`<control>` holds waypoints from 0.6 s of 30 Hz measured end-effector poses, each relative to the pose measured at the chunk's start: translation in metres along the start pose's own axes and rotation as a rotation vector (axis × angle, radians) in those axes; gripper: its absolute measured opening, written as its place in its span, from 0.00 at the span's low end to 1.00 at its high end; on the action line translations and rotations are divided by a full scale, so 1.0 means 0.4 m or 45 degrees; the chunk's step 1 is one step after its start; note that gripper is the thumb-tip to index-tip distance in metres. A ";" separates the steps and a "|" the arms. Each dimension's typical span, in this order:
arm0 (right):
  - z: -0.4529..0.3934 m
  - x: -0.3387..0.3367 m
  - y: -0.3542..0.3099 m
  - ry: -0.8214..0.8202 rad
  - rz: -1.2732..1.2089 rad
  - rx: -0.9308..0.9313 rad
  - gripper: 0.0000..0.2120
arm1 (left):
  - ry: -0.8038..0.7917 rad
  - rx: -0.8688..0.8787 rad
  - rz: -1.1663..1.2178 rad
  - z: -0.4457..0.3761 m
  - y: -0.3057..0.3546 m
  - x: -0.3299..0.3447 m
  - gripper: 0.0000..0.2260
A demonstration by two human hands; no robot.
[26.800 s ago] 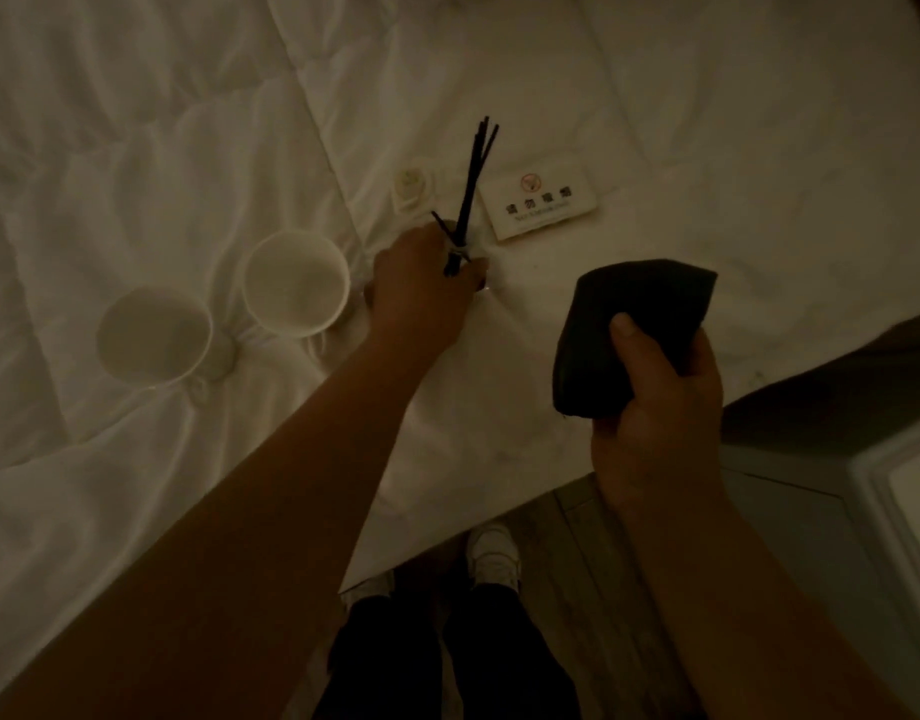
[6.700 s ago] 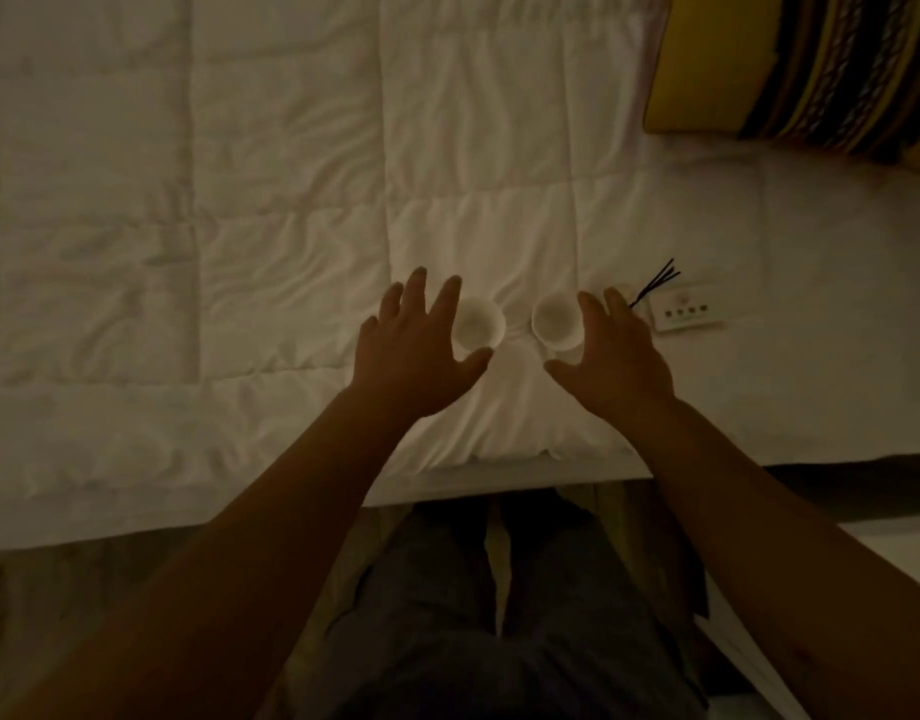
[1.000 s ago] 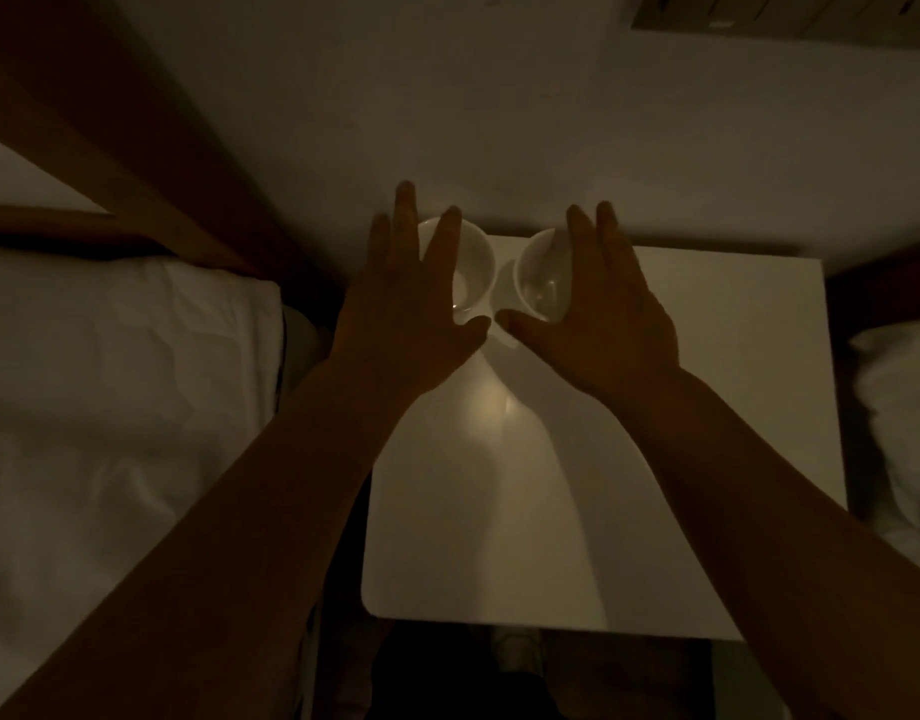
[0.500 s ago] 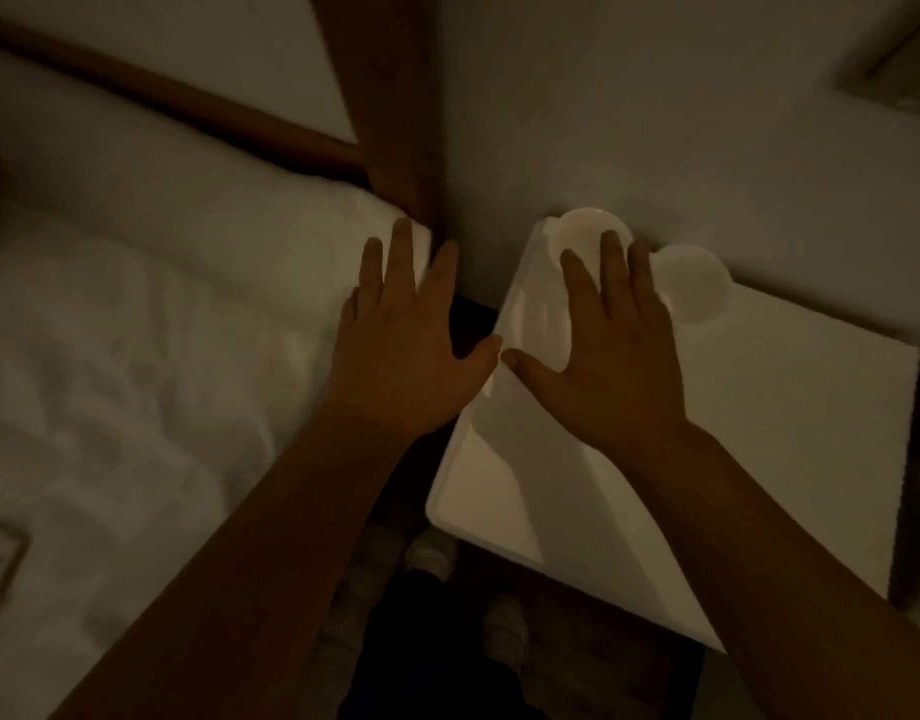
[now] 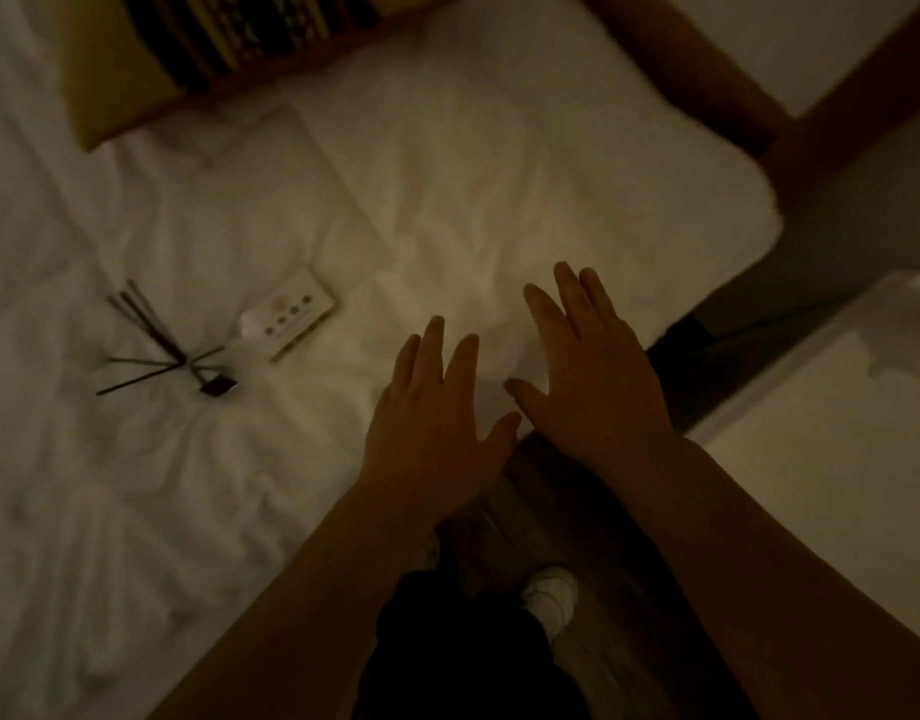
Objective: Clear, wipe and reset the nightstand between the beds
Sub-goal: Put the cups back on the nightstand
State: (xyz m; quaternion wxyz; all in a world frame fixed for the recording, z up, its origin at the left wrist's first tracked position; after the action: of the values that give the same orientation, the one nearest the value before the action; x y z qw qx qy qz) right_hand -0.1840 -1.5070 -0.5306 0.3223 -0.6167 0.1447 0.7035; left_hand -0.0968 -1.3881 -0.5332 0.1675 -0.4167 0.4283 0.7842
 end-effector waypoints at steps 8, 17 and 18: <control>-0.122 0.103 -0.267 -0.119 0.030 -0.158 0.38 | 0.191 -0.258 0.138 0.119 -0.311 -0.117 0.28; -0.266 0.149 -0.484 -0.134 0.102 -0.301 0.35 | 0.468 -0.641 0.243 0.172 -0.607 -0.232 0.21; -0.283 0.147 -0.499 -0.127 0.106 -0.320 0.34 | 0.500 -0.635 0.259 0.161 -0.621 -0.239 0.24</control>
State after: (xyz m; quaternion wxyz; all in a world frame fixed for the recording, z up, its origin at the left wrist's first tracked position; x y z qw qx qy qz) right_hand 0.0282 -1.4091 -0.5707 0.2200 -0.6099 0.0648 0.7586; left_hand 0.0813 -1.1835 -0.5707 -0.1045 -0.5433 0.2865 0.7822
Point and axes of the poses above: each hand's wrist, its own z-axis away from the middle knuckle, its own x-axis out of the palm, y = z × x, the point moved 6 cm from there along -z, towards the middle knuckle, and after that the axes turned 11 degrees about z, right-handed, at the moved point
